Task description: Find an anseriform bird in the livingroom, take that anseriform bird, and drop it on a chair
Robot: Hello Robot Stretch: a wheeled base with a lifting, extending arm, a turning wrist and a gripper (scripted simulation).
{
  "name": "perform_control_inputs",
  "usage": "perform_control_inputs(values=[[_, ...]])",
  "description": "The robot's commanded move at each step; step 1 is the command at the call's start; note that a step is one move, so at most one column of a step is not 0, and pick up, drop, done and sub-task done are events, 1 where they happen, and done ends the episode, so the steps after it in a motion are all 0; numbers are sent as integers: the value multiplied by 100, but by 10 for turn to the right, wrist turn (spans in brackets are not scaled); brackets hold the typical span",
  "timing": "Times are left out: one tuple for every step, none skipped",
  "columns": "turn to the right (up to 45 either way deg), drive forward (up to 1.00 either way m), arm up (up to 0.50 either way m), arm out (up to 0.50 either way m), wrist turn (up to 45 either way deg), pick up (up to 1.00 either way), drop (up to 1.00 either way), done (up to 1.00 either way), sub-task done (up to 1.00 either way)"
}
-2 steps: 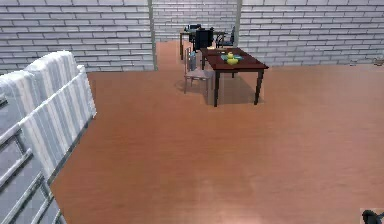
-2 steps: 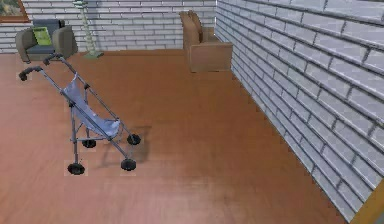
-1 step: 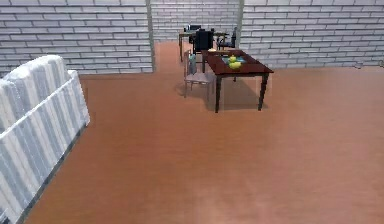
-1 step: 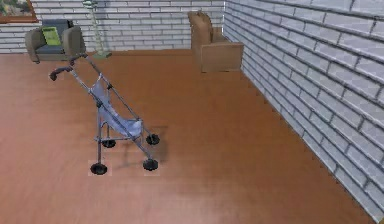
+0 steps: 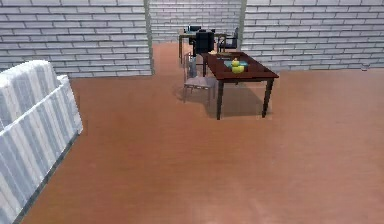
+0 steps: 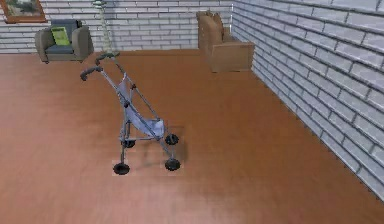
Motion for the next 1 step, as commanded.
perform_control_inputs(values=[[60, 0, 0, 0, 0, 0, 0, 0, 0]])
